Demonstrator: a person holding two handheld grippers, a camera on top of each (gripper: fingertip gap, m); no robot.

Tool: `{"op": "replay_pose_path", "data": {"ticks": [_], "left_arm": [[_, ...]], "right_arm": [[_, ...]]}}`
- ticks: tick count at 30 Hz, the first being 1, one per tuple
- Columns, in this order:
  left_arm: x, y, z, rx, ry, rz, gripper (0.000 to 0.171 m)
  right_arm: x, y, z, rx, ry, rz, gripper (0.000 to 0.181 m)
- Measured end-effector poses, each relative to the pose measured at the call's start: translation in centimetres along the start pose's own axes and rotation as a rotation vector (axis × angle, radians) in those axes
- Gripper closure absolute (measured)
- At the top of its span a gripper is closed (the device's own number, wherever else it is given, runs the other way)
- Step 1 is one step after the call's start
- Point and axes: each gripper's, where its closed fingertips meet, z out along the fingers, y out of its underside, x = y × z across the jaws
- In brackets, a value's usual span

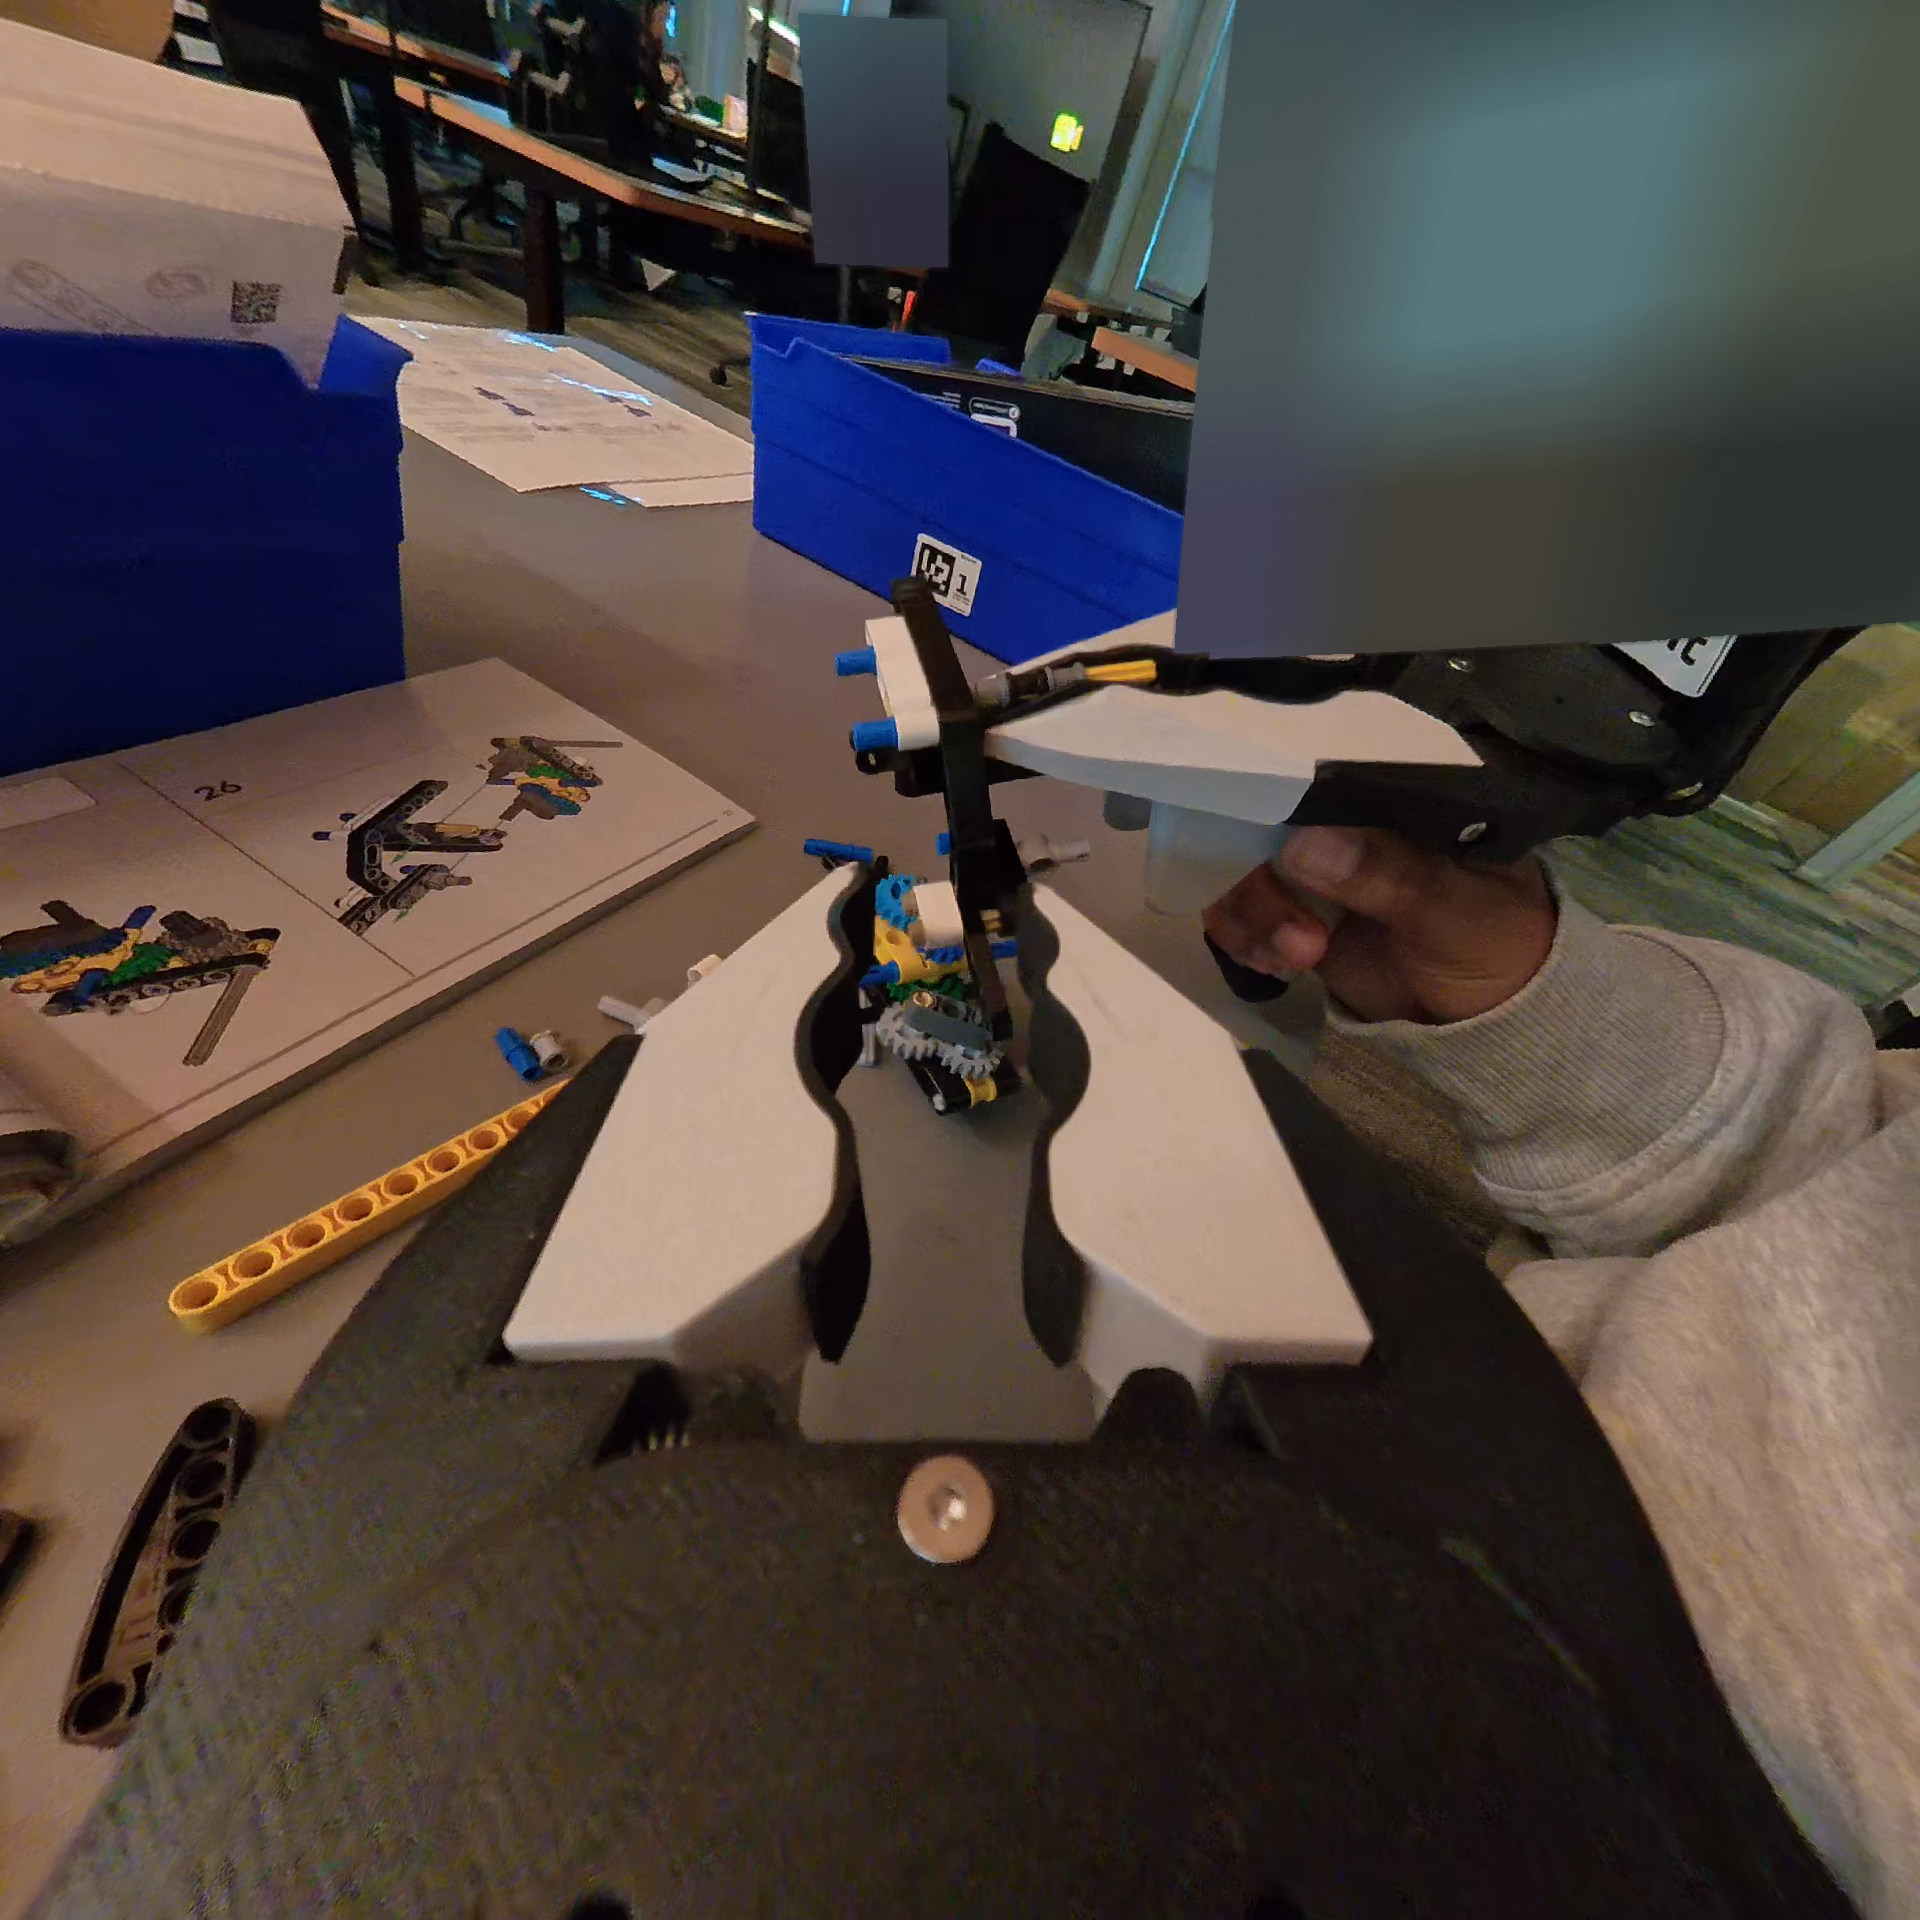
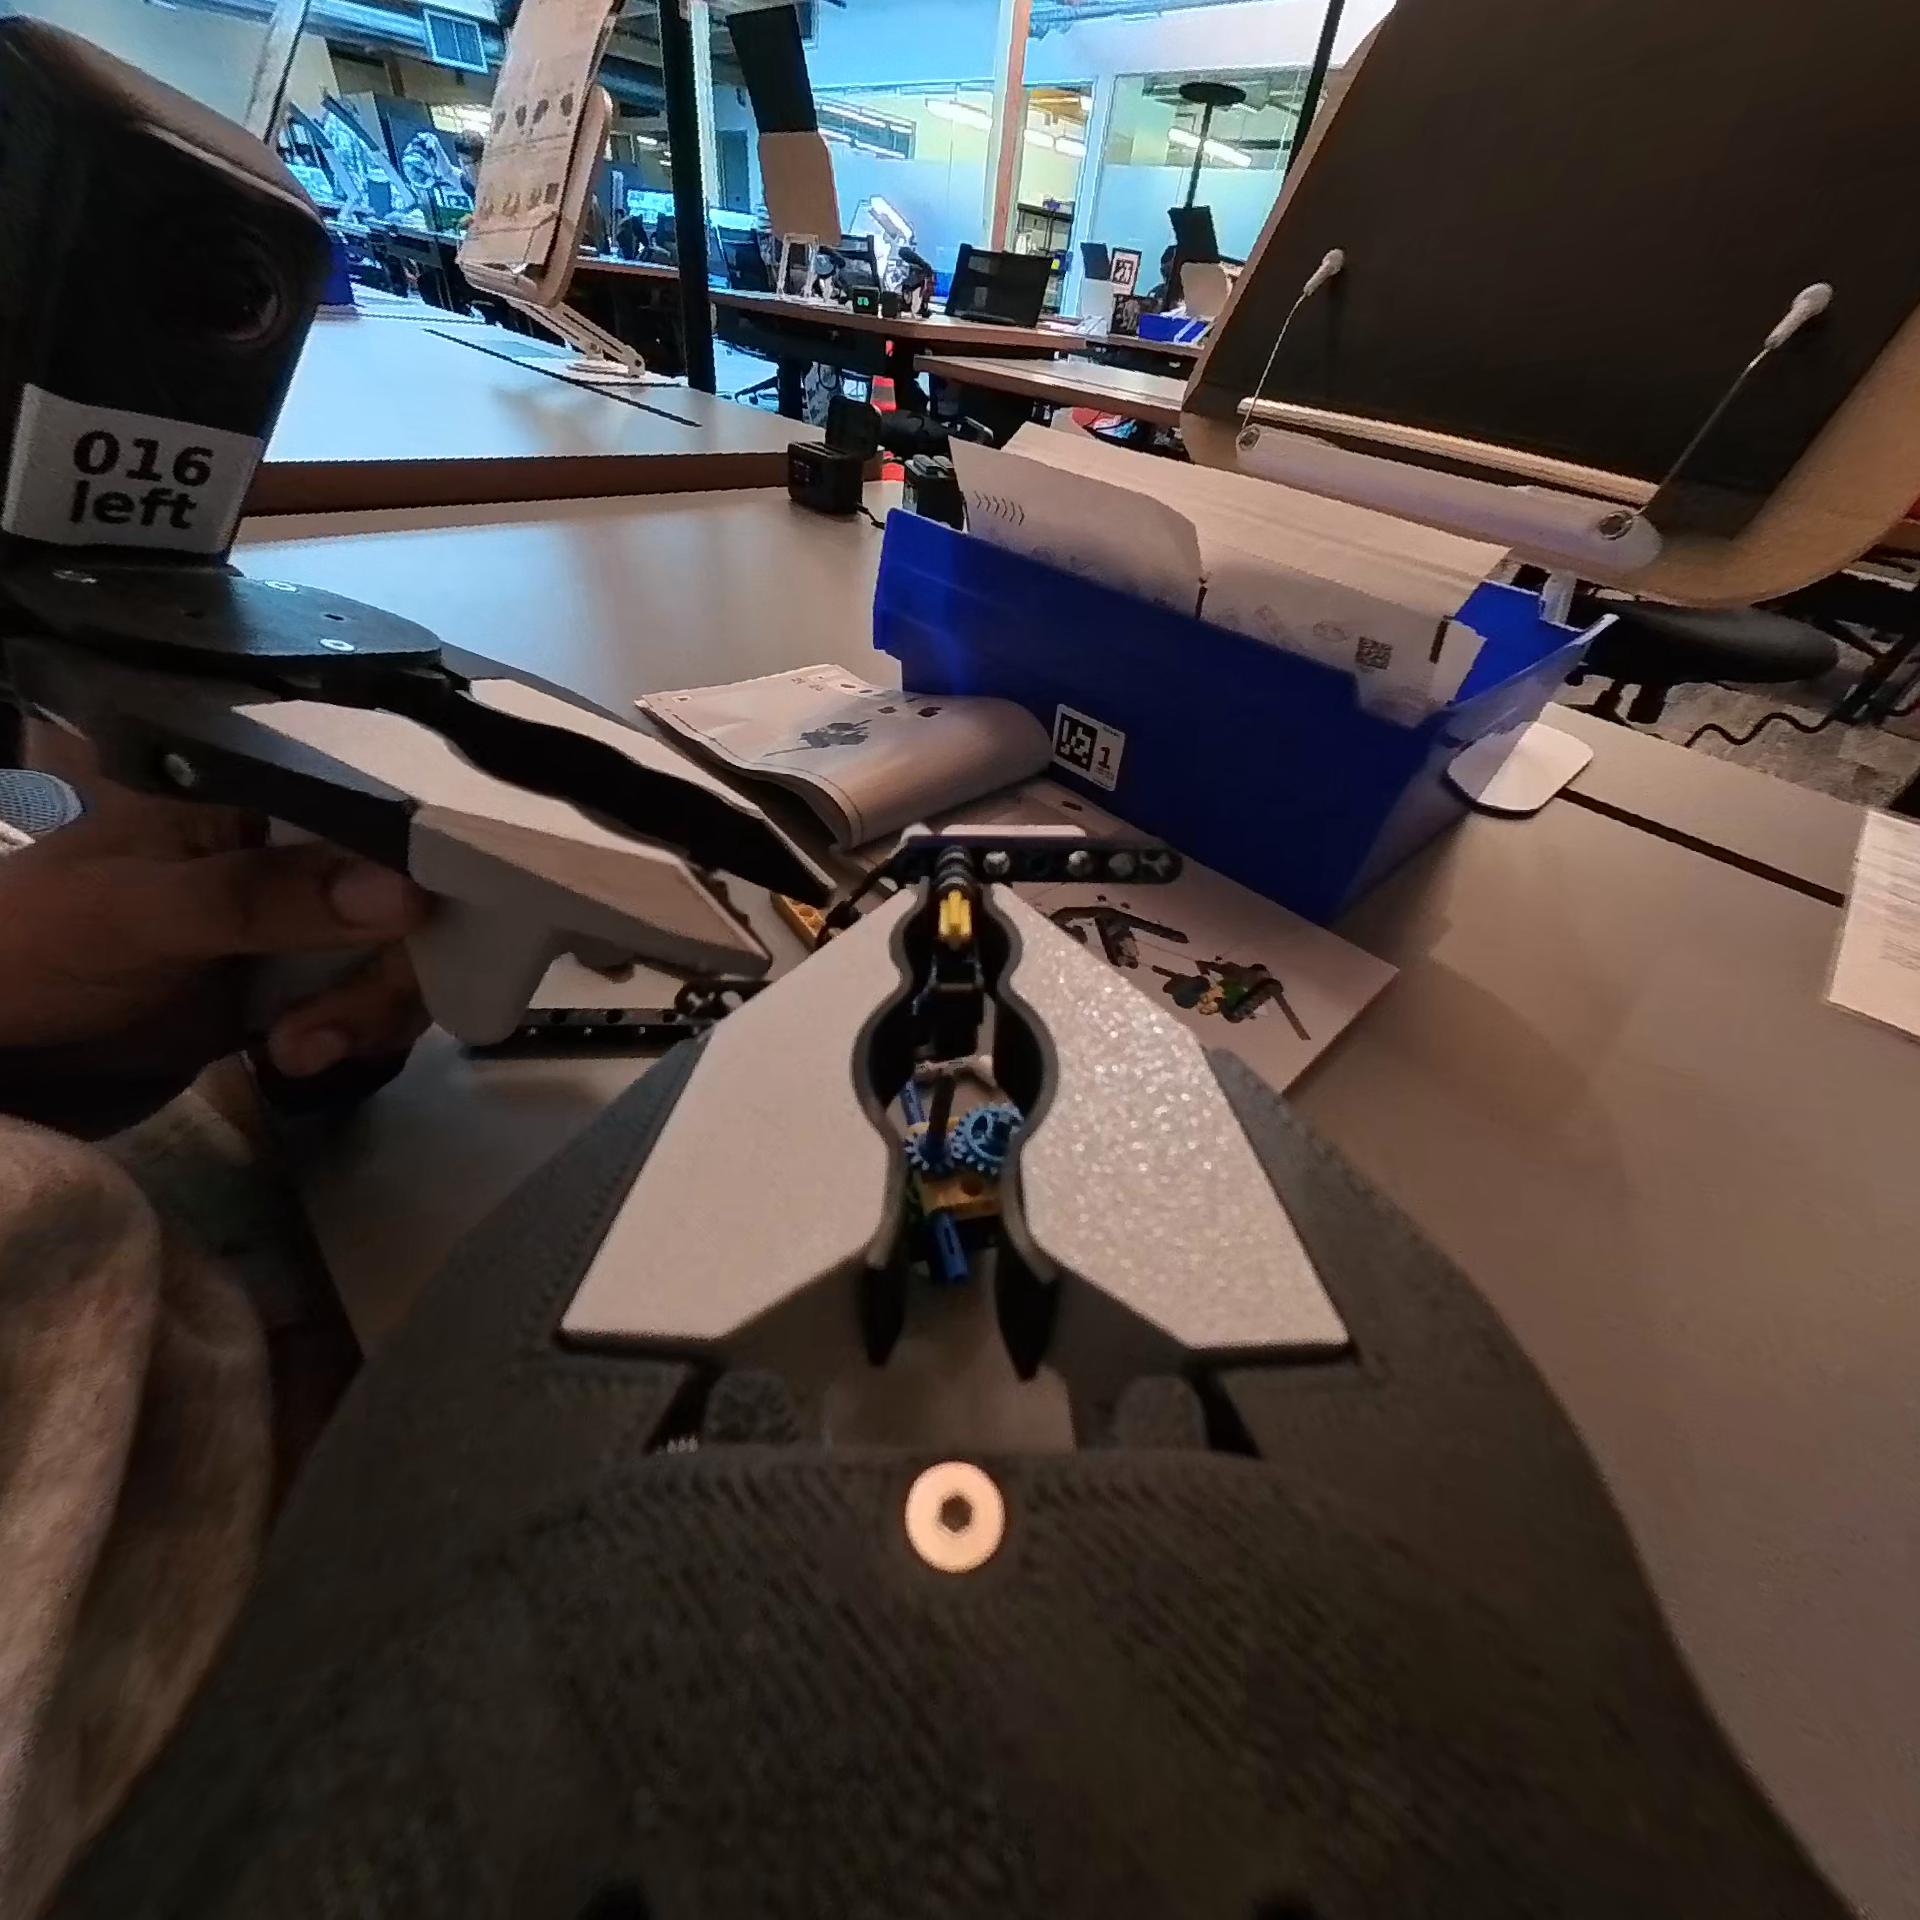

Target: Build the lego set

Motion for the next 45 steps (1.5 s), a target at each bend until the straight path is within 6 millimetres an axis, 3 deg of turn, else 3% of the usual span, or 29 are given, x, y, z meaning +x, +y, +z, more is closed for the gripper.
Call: {"op": "replay_pose_path", "data": {"ticks": [9,21,25,34,41,45], "left_arm": [[1.0,0.5,0.4,-0.035,0.051,0.005,0.129],[1.4,0.9,0.6,-0.059,0.059,0.027,0.128],[1.5,0.9,0.6,-0.059,0.058,0.032,0.128],[1.3,0.3,0.5,-0.018,0.032,0.058,0.131],[1.0,-0.1,0.4,0.011,0.008,0.080,0.133],[0.9,-0.4,0.2,0.029,-0.002,0.090,0.134]], "right_arm": [[-0.3,-0.4,-0.1,0.024,-0.023,0.046,0.175],[-0.4,-0.8,-0.1,0.055,-0.064,0.166,0.176],[0.1,-0.9,-0.1,0.077,-0.101,0.326,0.176],[0.8,-0.3,0.1,0.103,-0.268,0.866,0.176],[0.2,0.1,0.4,0.077,-0.343,1.030,0.175],[0.0,0.1,0.4,0.065,-0.335,0.990,0.175]]}}
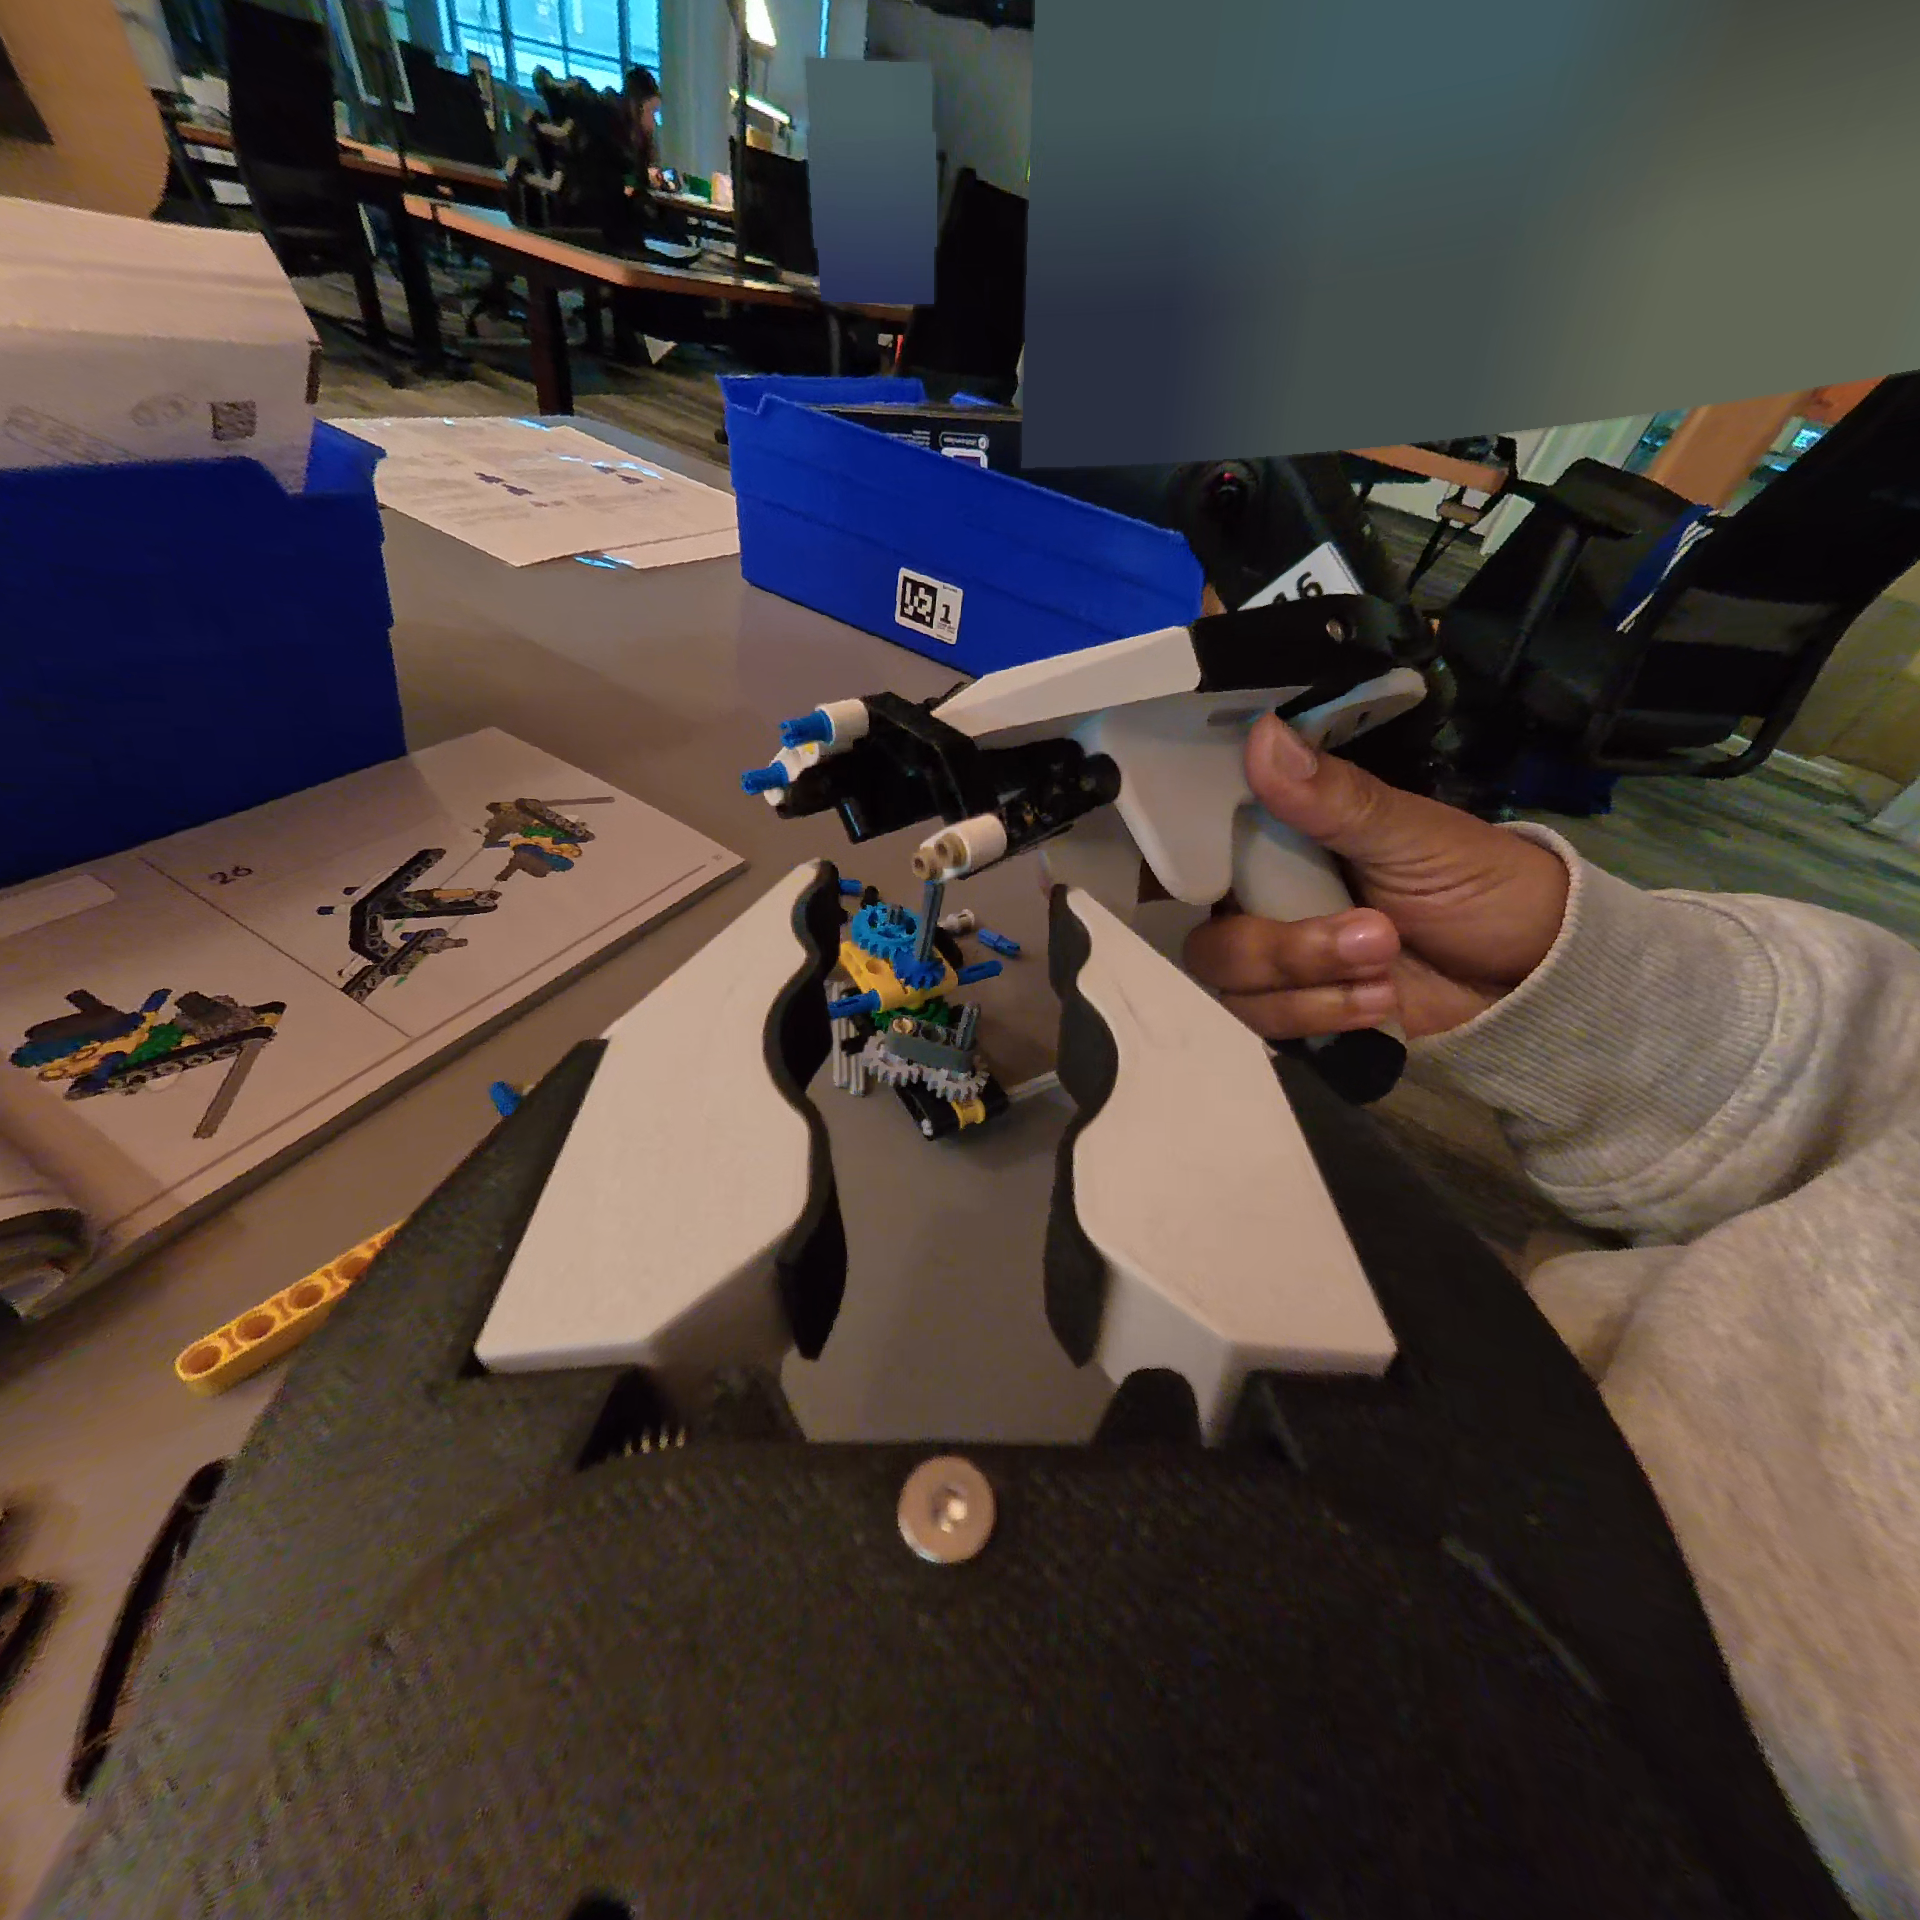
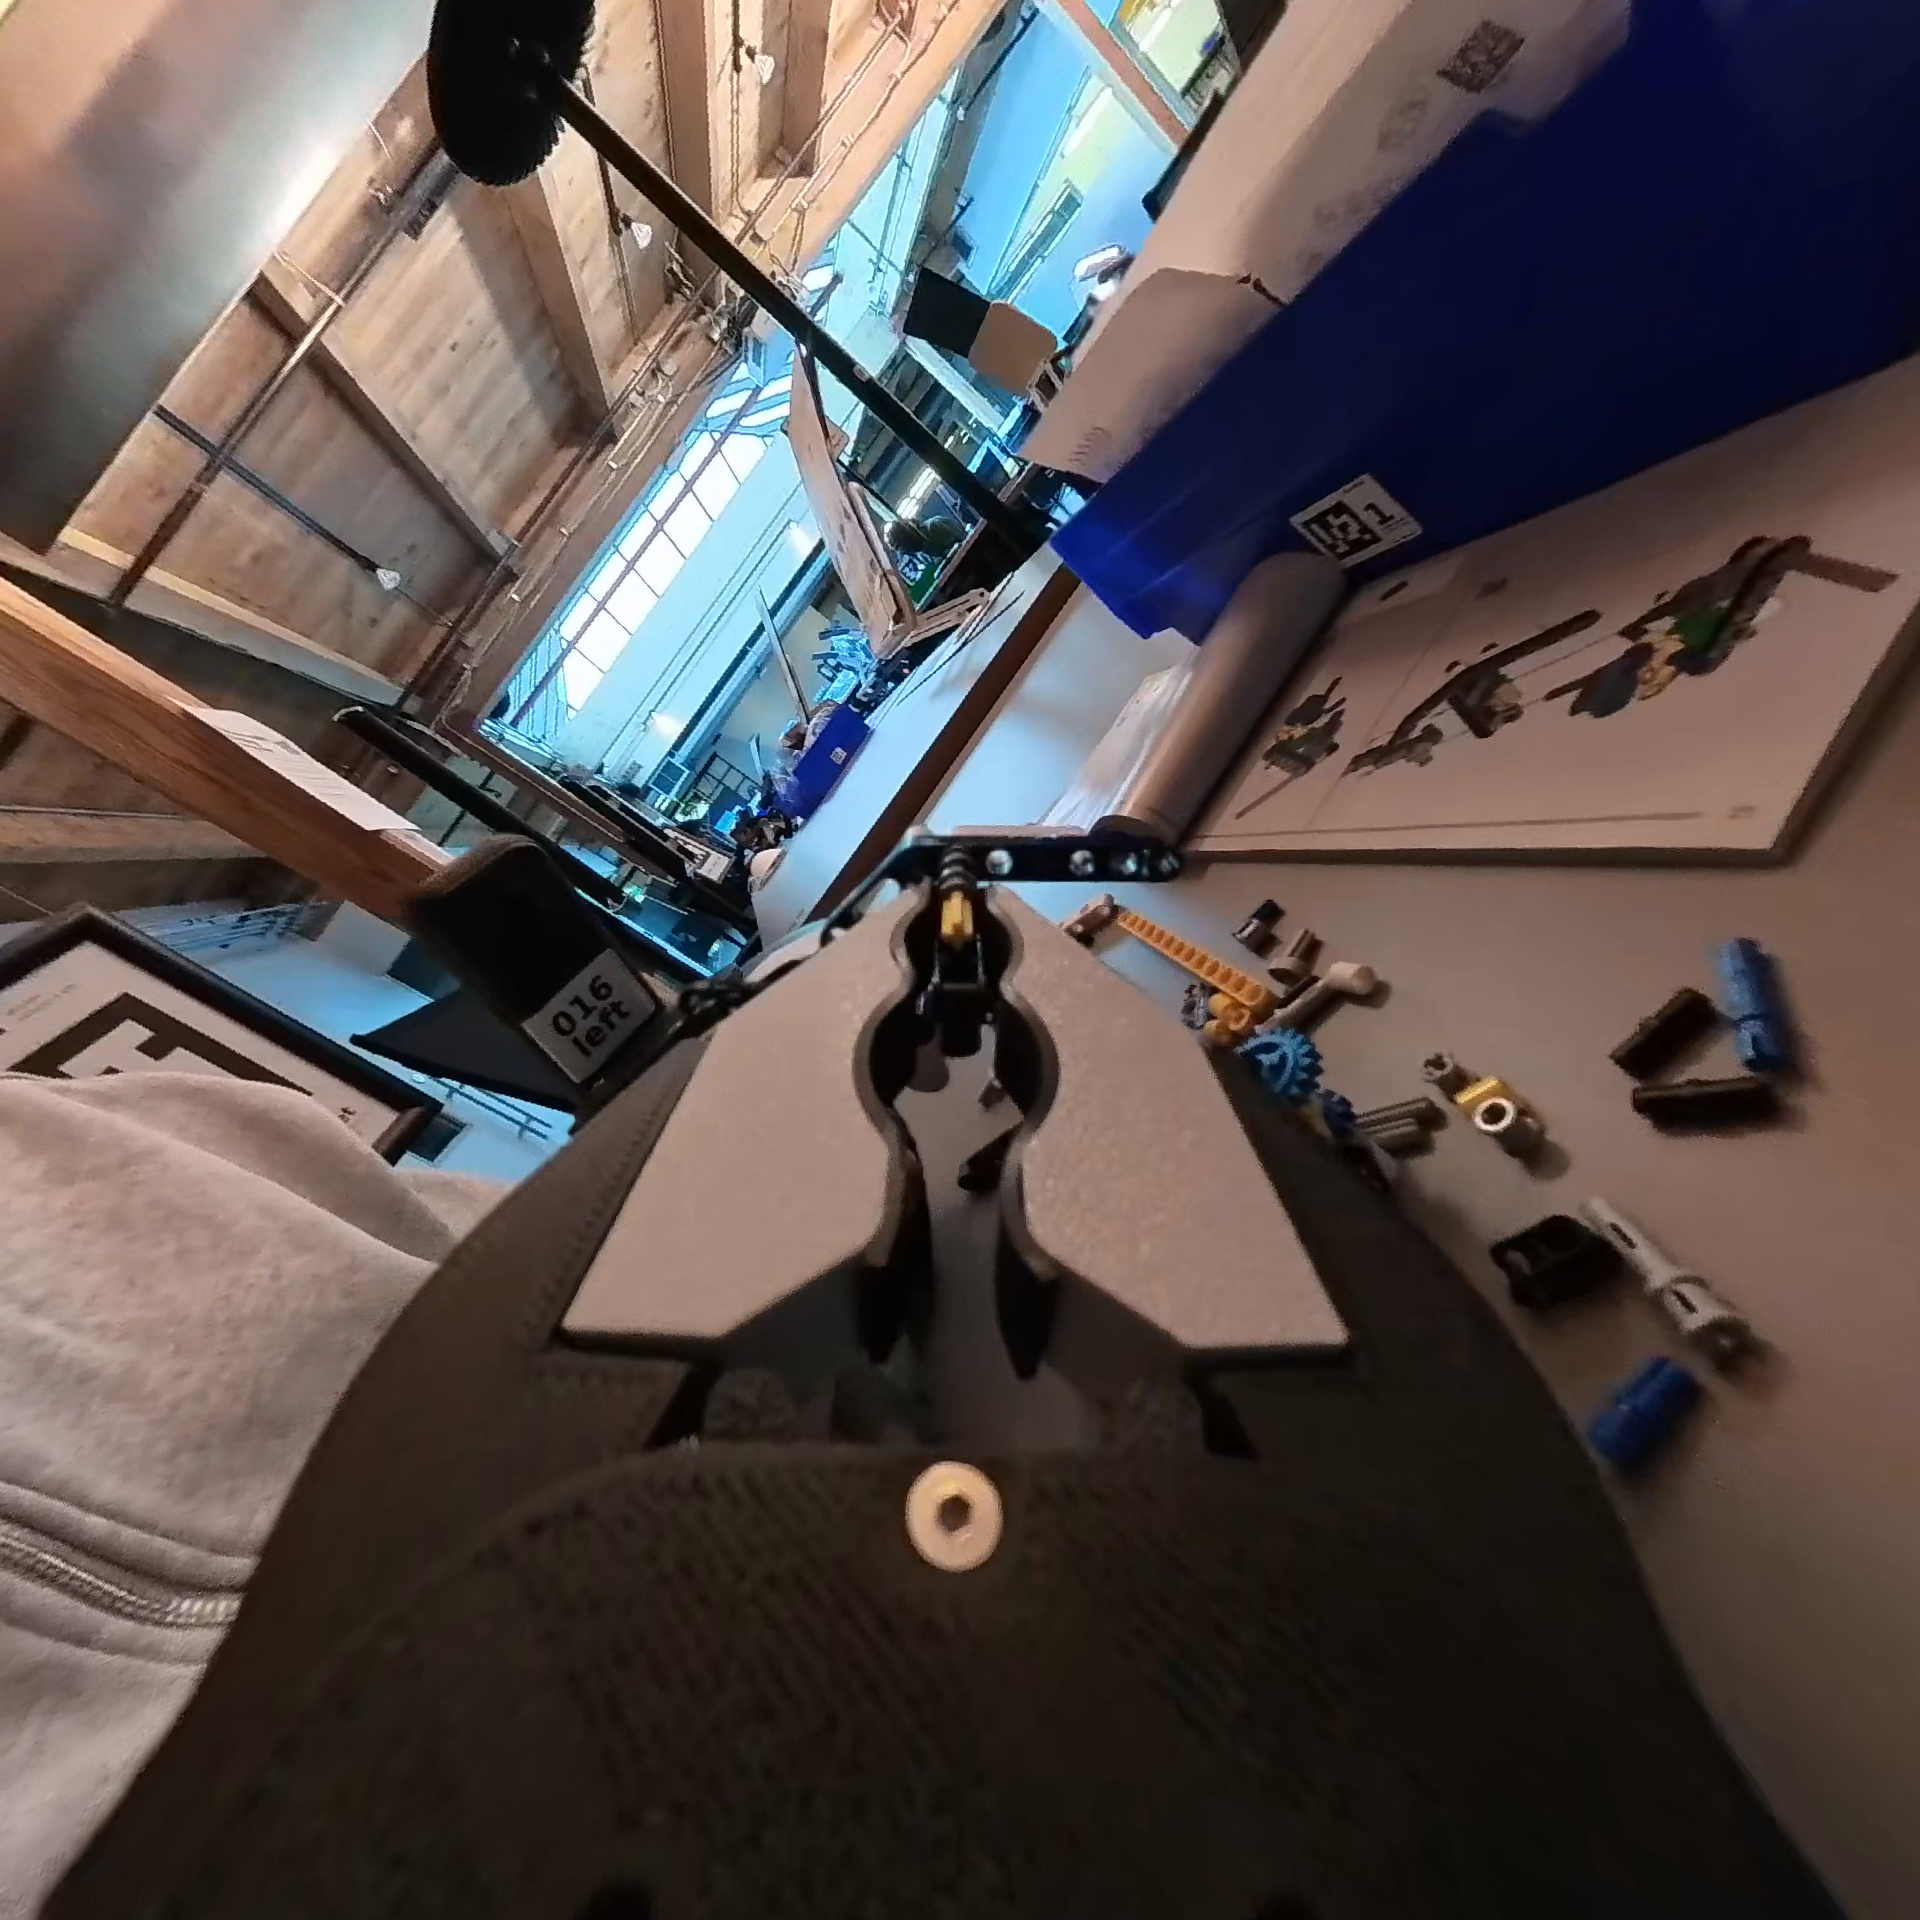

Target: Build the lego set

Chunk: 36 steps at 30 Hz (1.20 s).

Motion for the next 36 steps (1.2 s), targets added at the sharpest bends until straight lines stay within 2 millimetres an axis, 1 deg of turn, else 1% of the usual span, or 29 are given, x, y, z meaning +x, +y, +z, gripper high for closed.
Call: {"op": "replay_pose_path", "data": {"ticks": [5,10,21,36], "left_arm": [[0.1,-0.3,-0.2,0.017,0.004,0.010,0.137],[0.3,-0.2,-0.1,0.011,0.018,0.014,0.136],[0.4,0.0,-0.1,0.004,0.017,0.020,0.147],[0.5,-0.2,-0.2,0.015,0.021,0.022,0.148]], "right_arm": [[0.2,0.0,-0.1,-0.006,0.037,-0.066,0.176],[0.5,0.7,0.2,-0.041,0.070,-0.114,0.175],[0.5,0.9,0.3,-0.048,0.062,-0.104,0.174],[0.4,0.9,0.2,-0.047,0.045,-0.097,0.173]]}}
